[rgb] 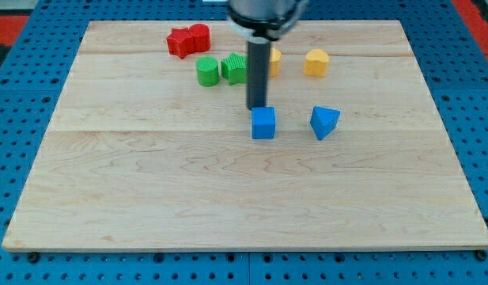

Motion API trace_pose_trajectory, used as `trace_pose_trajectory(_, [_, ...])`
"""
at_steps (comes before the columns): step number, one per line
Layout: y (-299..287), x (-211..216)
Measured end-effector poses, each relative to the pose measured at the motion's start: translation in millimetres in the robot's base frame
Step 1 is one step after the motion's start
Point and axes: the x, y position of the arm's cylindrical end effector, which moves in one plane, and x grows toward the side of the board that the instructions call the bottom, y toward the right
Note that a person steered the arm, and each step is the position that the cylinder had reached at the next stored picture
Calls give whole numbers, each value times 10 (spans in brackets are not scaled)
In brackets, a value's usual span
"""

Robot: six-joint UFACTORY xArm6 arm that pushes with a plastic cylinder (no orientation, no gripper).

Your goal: Move the red circle towards the center left of the board

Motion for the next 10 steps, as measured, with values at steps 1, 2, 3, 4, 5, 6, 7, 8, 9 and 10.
trace_pose_trajectory(1, [-816, -68])
trace_pose_trajectory(2, [-1664, -352])
trace_pose_trajectory(3, [-2092, -1096])
trace_pose_trajectory(4, [-1885, -1833])
trace_pose_trajectory(5, [-1175, -1995])
trace_pose_trajectory(6, [-291, -1988])
trace_pose_trajectory(7, [-112, -1978])
trace_pose_trajectory(8, [-500, -1849])
trace_pose_trajectory(9, [-586, -1599])
trace_pose_trajectory(10, [-845, -1373])
